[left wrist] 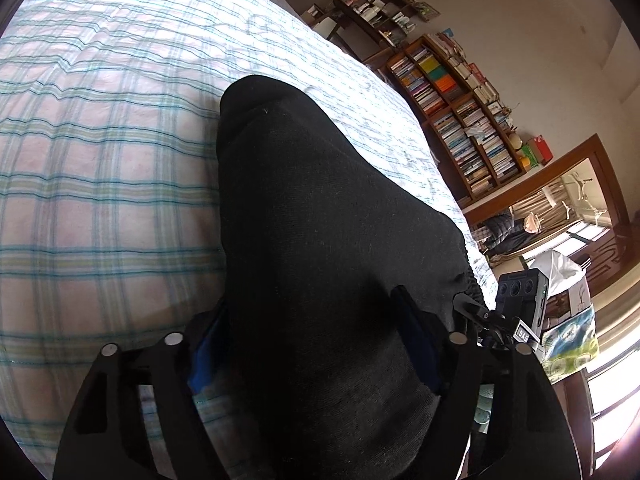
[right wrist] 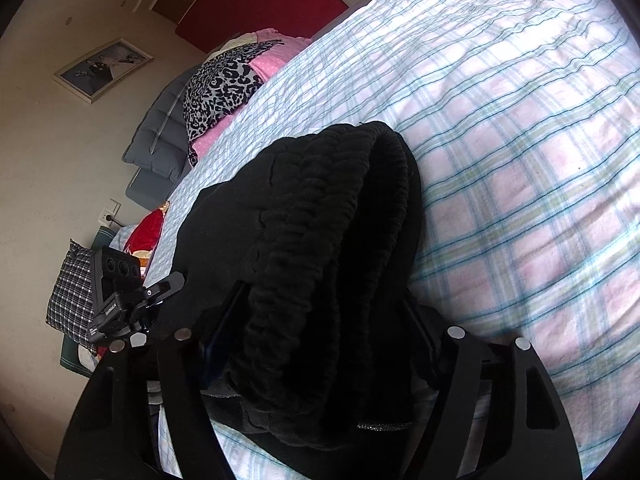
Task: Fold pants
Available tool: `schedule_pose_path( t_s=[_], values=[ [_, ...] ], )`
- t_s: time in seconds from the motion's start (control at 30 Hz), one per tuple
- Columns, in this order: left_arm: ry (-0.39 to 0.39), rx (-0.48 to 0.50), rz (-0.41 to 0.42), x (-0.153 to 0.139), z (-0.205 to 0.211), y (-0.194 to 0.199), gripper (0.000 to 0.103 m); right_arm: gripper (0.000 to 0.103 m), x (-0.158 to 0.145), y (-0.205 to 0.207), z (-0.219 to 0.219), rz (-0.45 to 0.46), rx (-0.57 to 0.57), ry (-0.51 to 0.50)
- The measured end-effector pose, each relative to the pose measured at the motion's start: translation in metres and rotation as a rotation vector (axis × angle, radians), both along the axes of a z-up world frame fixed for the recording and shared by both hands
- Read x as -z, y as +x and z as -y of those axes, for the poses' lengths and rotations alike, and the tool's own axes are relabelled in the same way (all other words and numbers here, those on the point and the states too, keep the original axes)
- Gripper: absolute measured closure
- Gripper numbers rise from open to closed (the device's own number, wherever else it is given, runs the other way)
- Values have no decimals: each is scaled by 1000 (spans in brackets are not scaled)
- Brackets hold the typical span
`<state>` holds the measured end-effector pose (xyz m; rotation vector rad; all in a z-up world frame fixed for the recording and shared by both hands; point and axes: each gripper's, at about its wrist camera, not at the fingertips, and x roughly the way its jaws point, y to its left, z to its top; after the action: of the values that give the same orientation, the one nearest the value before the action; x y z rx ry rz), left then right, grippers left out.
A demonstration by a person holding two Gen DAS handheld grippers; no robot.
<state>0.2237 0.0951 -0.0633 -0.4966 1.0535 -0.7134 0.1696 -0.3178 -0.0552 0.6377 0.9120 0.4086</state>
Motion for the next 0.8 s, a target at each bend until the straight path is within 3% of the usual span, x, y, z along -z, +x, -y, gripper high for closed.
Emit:
schedule_pose_path(
  t_s=[0.13,0.33,0.63,0.8],
  values=[
    [3,9,-4,-1,2,3,53,48,-1,-3,-1,6,2,-23],
    [8,-4,55,-11,1,-7,69,58,-13,-10,-11,73,-3,-63],
    [46,-38,124,-40,-5,-29,75,62,-39,-19,-19,152,13,-54],
    [73,-96,181,-65,-33,-44,76,62,-58,-14,-51,181,-53,-69]
  ],
)
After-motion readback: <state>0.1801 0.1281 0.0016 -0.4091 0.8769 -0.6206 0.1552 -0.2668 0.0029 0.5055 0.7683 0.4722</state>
